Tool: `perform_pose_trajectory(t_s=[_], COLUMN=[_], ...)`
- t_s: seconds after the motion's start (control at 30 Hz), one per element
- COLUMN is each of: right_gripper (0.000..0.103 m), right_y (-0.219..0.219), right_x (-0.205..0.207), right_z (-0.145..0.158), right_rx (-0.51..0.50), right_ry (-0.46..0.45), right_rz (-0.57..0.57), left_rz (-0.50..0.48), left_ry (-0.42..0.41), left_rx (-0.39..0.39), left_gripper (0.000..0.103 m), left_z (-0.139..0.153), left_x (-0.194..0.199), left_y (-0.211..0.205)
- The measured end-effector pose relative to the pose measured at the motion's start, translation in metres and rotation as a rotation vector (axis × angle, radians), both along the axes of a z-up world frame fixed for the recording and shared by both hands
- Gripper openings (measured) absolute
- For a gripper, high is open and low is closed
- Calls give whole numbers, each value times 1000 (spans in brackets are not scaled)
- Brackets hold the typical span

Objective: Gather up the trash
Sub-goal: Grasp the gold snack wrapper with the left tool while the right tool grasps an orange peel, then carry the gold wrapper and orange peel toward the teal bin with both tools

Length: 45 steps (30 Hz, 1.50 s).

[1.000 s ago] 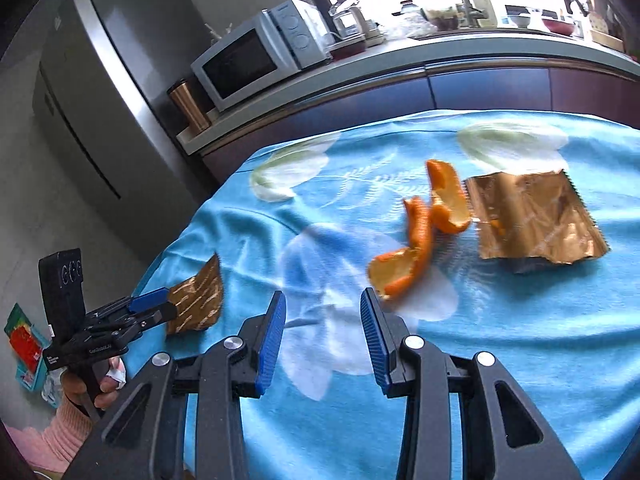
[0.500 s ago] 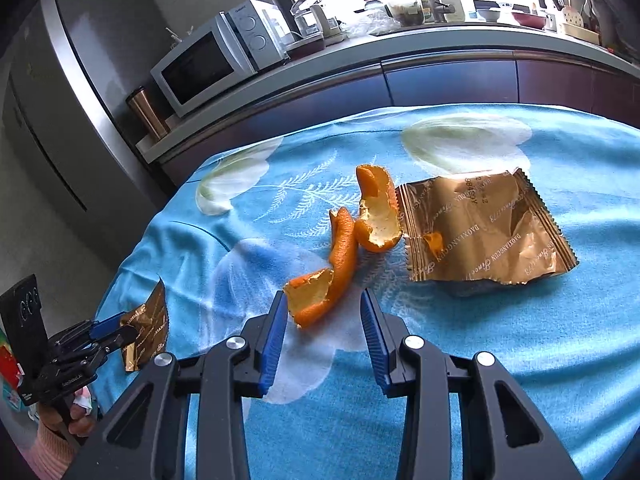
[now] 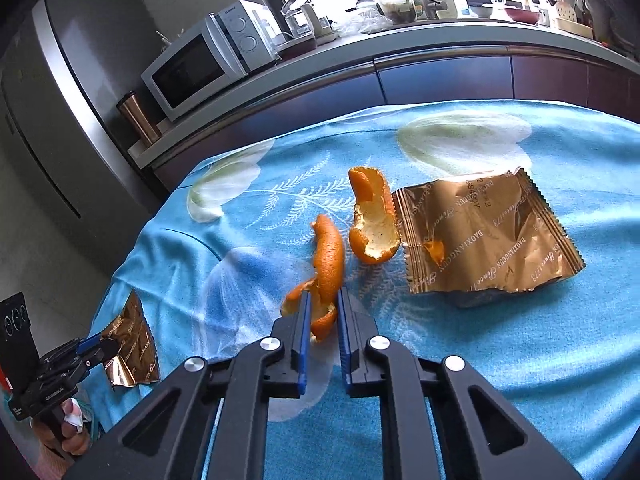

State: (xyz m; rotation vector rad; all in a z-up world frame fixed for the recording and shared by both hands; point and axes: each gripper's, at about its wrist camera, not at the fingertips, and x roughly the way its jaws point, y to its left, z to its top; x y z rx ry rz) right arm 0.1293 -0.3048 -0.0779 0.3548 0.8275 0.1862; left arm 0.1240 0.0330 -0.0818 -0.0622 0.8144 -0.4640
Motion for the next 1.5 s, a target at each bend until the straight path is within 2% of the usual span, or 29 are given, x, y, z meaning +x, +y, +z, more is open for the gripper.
perform_pose_trajectory(t_s=[0.47,0.9,1.2,1.3,1.43,1.47,1.5], right_gripper=[6,6,12,20,19,16,7], right_y=[29,61,65,66,73,73,74], right_x=[-20,-25,-16,-13,-7,-6,-6], right_z=[19,38,10,3,-5,-7,-6], right_rx=[55,133,86,72,45,43,41], right_ry=[-74,-120,1,21,42,40,35], right_rz=[101,201,185,178,185,186,190], left_rz=[29,82,103,103,105,106,108], left_ry=[-4,-27,-10,-6,-4,-3,-2], left_rx=[-70,-95,-113,-112,-112,-113,-113], left_gripper=[27,26,26,26,26,26,26], left_z=[11,22,18,17,16,16,16], left_x=[-11,-19,-21,-22,-22,-22,-23], left_y=[24,53,67,68,68,68,68])
